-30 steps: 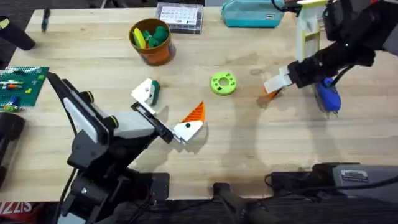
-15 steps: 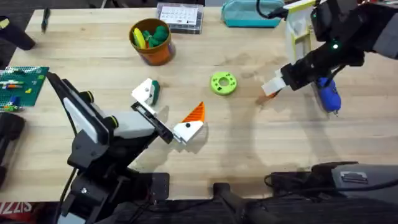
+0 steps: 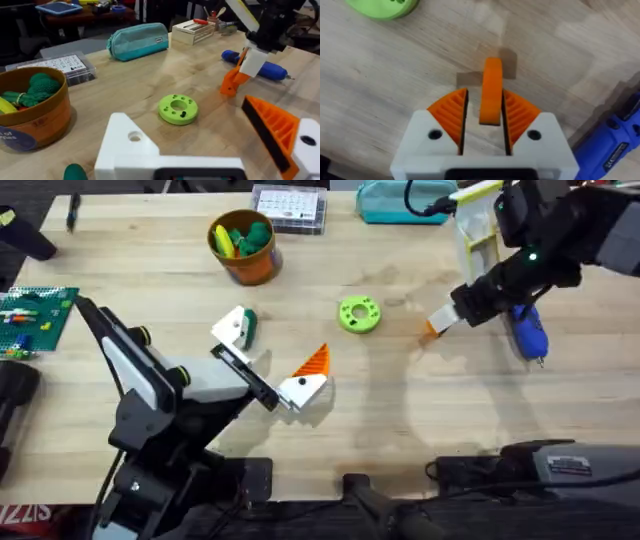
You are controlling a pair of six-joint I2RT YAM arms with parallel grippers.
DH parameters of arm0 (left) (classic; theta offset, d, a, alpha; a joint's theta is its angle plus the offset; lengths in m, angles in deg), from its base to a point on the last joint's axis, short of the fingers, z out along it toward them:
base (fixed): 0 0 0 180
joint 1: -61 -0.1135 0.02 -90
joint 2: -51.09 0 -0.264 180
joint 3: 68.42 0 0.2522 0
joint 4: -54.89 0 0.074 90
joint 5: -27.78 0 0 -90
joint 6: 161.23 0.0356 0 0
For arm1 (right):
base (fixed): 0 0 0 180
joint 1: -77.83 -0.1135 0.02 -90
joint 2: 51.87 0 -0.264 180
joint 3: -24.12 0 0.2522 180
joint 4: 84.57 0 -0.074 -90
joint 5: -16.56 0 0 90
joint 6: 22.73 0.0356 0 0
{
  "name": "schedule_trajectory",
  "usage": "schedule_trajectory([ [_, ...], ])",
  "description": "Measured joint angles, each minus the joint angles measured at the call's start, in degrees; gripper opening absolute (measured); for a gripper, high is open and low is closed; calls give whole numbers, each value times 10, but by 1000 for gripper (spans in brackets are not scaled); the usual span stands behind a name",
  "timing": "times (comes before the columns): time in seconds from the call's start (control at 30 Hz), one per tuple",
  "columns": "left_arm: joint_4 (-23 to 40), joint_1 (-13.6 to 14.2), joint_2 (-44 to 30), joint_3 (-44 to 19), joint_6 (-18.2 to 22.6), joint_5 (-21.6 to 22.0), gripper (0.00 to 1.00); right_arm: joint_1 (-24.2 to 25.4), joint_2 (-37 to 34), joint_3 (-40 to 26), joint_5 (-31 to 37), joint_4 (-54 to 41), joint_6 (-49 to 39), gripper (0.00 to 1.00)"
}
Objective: Pick up the gripper from the table and insert it into the empty holder that is missing its gripper. Then pick up a screw, insert it into the mounting hole, and use the screwdriver to tighten it. Finally, clean up the table by picking up the vegetable and placing it into the bucket.
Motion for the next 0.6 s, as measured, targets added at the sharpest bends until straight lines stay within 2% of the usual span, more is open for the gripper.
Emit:
schedule_trajectory([
  [0.1,0,0,0,0,0,0,998,0,0,0,0,0,0,363],
  [0.23,0,0,0,0,0,0,998,0,0,0,2,1,2,148],
  [0.37,0,0,0,0,0,0,998,0,0,0,1,3,4,19],
  [0.6,0,0,0,0,0,0,998,0,5,-4,2,-5,5,18],
])
